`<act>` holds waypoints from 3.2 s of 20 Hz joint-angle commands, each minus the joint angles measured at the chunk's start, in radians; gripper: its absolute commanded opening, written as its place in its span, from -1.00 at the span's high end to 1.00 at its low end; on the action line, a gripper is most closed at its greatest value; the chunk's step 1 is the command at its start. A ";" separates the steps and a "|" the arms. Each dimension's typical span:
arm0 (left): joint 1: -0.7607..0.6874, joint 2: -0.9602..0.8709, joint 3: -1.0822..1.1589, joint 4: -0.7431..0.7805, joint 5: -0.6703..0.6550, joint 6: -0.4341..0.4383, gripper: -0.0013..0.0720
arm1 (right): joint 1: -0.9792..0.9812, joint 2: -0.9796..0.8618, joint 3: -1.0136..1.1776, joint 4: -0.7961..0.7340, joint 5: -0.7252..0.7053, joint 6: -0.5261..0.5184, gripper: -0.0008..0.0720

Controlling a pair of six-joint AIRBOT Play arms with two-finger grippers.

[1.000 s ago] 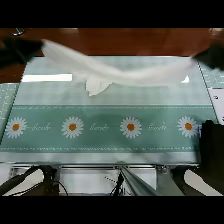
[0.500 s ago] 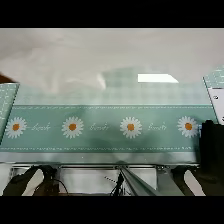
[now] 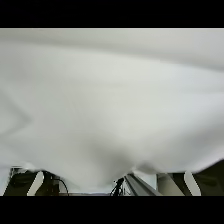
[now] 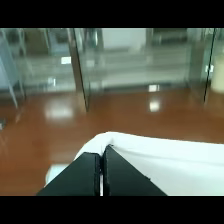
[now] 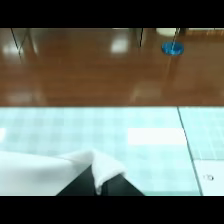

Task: Fold the shirts.

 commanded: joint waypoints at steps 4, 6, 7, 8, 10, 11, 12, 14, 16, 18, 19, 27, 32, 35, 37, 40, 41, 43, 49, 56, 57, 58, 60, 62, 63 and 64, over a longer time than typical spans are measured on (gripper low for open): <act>-0.021 -0.074 -0.389 -0.079 0.083 -0.013 0.92 | 0.000 0.006 -0.374 0.082 -0.087 -0.005 0.91; -0.021 -0.156 -0.473 -0.145 0.159 -0.010 0.92 | 0.001 -0.021 -0.557 0.140 -0.219 -0.026 0.91; -0.021 -0.210 -0.500 -0.171 0.197 -0.010 0.92 | 0.001 -0.048 -0.630 0.169 -0.280 -0.041 0.91; -0.023 -0.273 -0.513 -0.191 0.236 -0.006 0.92 | 0.002 -0.090 -0.696 0.196 -0.345 -0.064 0.91; -0.037 -0.404 -0.512 -0.199 0.312 0.013 0.92 | 0.002 -0.211 -0.766 0.219 -0.452 -0.100 0.91; -0.046 -0.476 -0.512 -0.199 0.364 0.012 0.92 | 0.002 -0.287 -0.768 0.227 -0.491 -0.109 0.91; -0.055 -0.546 -0.512 -0.200 0.420 0.012 0.92 | 0.002 -0.368 -0.767 0.250 -0.553 -0.130 0.91; -0.063 -0.669 -0.512 -0.249 0.532 0.006 0.92 | 0.002 -0.525 -0.759 0.315 -0.687 -0.157 0.91; -0.063 -0.784 -0.512 -0.322 0.651 -0.045 0.92 | 0.002 -0.686 -0.703 0.389 -0.749 -0.172 0.91; -0.064 -0.874 -0.512 -0.388 0.729 -0.059 0.92 | 0.006 -0.832 -0.620 0.435 -0.761 -0.182 0.91; -0.064 -0.910 -0.512 -0.418 0.738 -0.059 0.92 | 0.013 -0.892 -0.578 0.434 -0.762 -0.182 0.91; -0.056 -1.046 -0.511 -0.506 0.586 -0.047 0.92 | 0.027 -1.126 -0.436 0.430 -0.684 -0.114 0.91; 0.023 -1.044 -0.392 -0.506 0.285 0.068 0.92 | -0.038 -1.070 -0.412 0.433 -0.489 -0.190 0.91; 0.051 -1.055 -0.402 -0.496 0.123 0.130 0.92 | -0.054 -1.060 -0.430 0.356 -0.348 -0.201 0.91; 0.048 -1.067 -0.449 -0.494 0.097 0.135 0.92 | -0.042 -1.060 -0.510 0.315 -0.335 -0.202 0.91; 0.042 -1.079 -0.544 -0.495 0.127 0.136 0.91 | -0.027 -1.060 -0.649 0.327 -0.435 -0.209 0.91; 0.043 -1.088 -0.554 -0.496 0.127 0.130 0.80 | -0.020 -1.060 -0.673 0.354 -0.463 -0.209 0.90; 0.043 -1.099 -0.554 -0.495 0.082 0.107 -0.96 | -0.013 -1.059 -0.684 0.379 -0.481 -0.177 -0.30; 0.195 -0.982 -0.571 -0.445 -0.141 0.145 -0.95 | -0.130 -0.864 -0.698 0.256 -0.327 -0.216 -0.72; 0.466 -0.688 -1.117 -0.448 0.008 0.252 -0.95 | -0.235 -0.328 -1.378 0.443 -0.603 -0.287 -0.72; 0.510 -0.652 -1.172 -0.477 0.040 0.253 -0.95 | -0.233 -0.278 -1.440 0.469 -0.603 -0.288 -0.72; 0.544 -0.628 -1.212 -0.511 0.050 0.266 -0.95 | -0.232 -0.234 -1.493 0.495 -0.602 -0.288 -0.72; 0.566 -0.613 -1.276 -0.595 0.053 0.277 -0.95 | -0.232 -0.176 -1.560 0.510 -0.600 -0.288 -0.72; 0.540 -0.617 -1.313 -0.642 0.047 0.306 -0.95 | -0.232 -0.157 -1.582 0.510 -0.593 -0.288 -0.72; 0.518 -0.617 -1.329 -0.645 0.053 0.305 -0.95 | -0.232 -0.157 -1.582 0.514 -0.588 -0.288 -0.72; 0.490 -0.617 -1.349 -0.657 0.060 0.305 -0.95 | -0.232 -0.157 -1.582 0.519 -0.589 -0.288 -0.72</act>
